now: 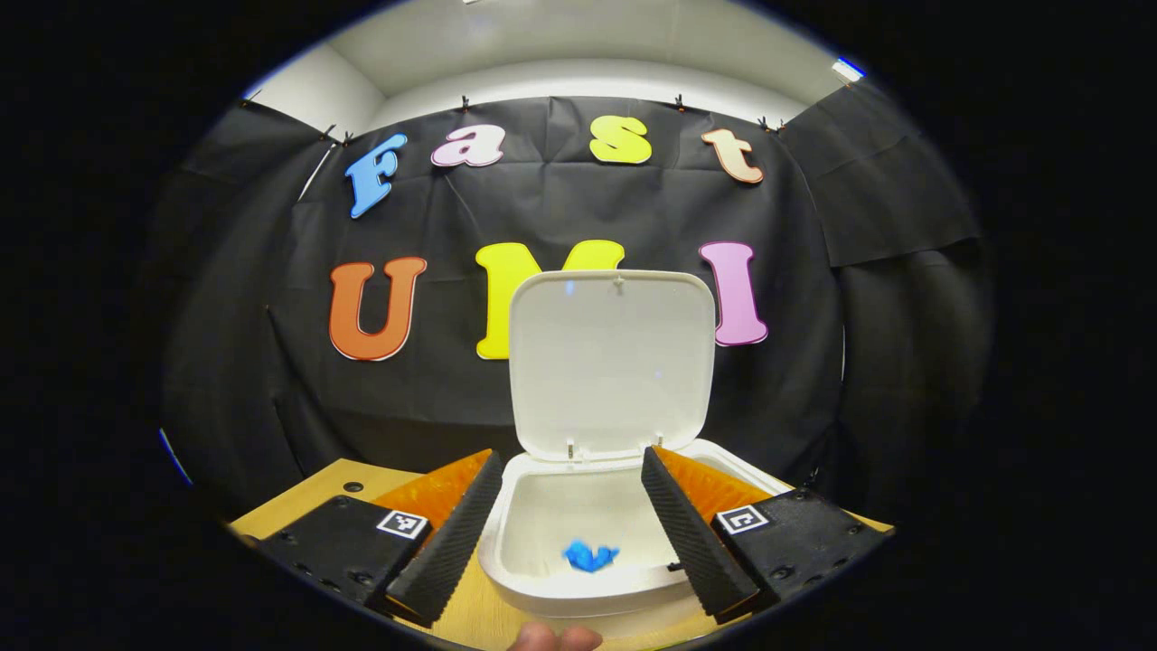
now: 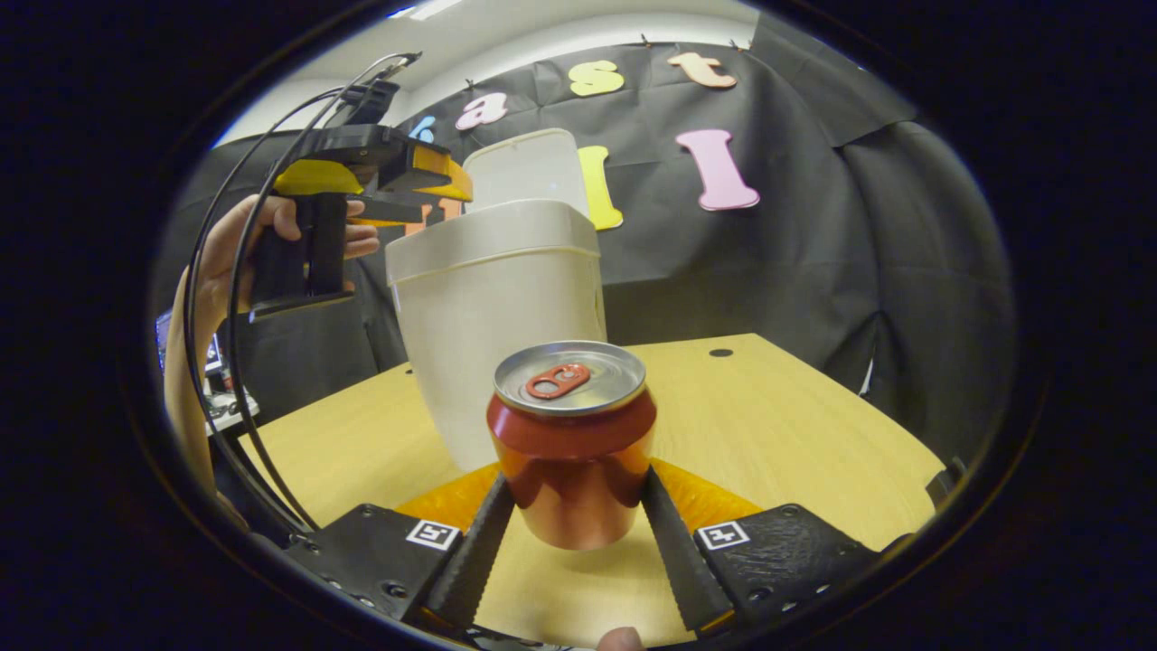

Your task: Press the lid of the desktop garbage bin to open it, pick up the crumpled paper on the desktop and throw it into the bin, then pick up the pop can on the desktop and drop it into the bin, and finally close the garbage bin lid.

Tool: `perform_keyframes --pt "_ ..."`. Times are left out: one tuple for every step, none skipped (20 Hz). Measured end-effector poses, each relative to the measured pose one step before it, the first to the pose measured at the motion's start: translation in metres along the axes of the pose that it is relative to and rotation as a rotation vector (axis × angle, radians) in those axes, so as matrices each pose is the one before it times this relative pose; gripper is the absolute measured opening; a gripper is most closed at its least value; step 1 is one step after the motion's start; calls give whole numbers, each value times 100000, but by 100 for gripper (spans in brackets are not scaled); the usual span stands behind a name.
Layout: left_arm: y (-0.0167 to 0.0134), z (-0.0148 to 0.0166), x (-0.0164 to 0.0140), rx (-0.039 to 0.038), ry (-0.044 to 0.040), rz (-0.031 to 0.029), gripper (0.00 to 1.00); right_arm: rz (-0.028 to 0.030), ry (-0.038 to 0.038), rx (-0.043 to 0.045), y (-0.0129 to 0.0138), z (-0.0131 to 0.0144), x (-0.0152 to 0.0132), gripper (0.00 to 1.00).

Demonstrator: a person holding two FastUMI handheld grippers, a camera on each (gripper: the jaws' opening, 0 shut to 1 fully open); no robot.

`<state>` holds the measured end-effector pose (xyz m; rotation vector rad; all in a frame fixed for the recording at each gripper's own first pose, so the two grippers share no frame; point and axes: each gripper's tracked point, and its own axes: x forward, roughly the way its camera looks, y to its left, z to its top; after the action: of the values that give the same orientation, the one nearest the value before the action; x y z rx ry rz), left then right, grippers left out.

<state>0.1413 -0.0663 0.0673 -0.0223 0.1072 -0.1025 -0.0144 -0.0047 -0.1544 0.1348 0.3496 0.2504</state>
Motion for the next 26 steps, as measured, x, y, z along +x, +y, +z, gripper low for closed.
perform_keyframes --pt "-55 136 -313 332 -536 -37 99 -480 -463 551 -479 246 -92 80" --pt "62 174 -242 144 -408 106 99 -461 -327 369 -334 317 -45 80" --pt "187 -30 -315 -81 -154 171 98 -517 -271 76 -296 211 -13 80" --pt "110 18 -302 -577 -41 49 98 -300 -564 -85 -177 356 -28 80" --pt "92 -103 -428 -885 231 -140 99 -339 -566 -281 -119 510 -63 80" --pt "83 -3 -440 -688 -80 -231 99 172 -583 -478 -25 443 -73 80" --pt "352 -73 -316 -8 64 257 99 526 -540 -807 188 467 -46 80" --pt "434 101 -461 390 -224 703 99 402 -722 -1134 175 630 3 80" --pt "366 88 -544 588 -635 705 99 588 -654 -1025 237 635 1 81" --pt "416 151 -437 485 -953 404 99 1077 -458 -1015 375 841 127 80" --pt "508 -14 -557 494 -690 505 99 1027 -691 -1270 311 901 64 80" --pt "597 -69 -759 70 -619 878 99 814 -961 -1398 281 1097 104 80" --pt "769 -86 -683 -168 -367 707 99 963 -733 -1199 333 998 146 80" --pt "655 -370 -741 -345 -280 840 99 1803 -501 -508 550 1103 119 80" --pt "873 -412 -666 -361 -119 1528 99 2044 -515 -10 577 1083 73 82" --pt "783 -217 -401 510 39 1423 99 1801 -439 287 537 1067 -48 82" --pt "825 -340 -368 1055 541 1885 99 1410 -670 -3 332 1180 -120 82" --pt "745 -398 -356 609 171 1342 99 683 -1139 -567 347 1278 -6 80" --pt "427 -244 -340 -375 -385 415 99 409 -1031 -1416 392 1187 -8 80" --pt "193 -369 -400 -736 139 26 99 374 -912 -1913 423 1195 113 80" --pt "90 -326 -277 -466 108 -476 99 870 -675 -1749 517 1041 241 80" --pt "344 -247 -430 -112 -190 -105 99 1347 -295 -439 639 1022 336 80" --pt "484 -215 -487 278 -373 317 99 1530 -134 -142 681 775 271 80" --pt "395 -199 -400 363 -376 479 99 1457 -442 -533 796 923 398 80" --pt "551 -372 -479 502 -469 523 99 736 -599 -1320 523 956 363 80" --pt "576 -312 -416 379 -275 710 99 764 -590 -1891 605 908 563 80"
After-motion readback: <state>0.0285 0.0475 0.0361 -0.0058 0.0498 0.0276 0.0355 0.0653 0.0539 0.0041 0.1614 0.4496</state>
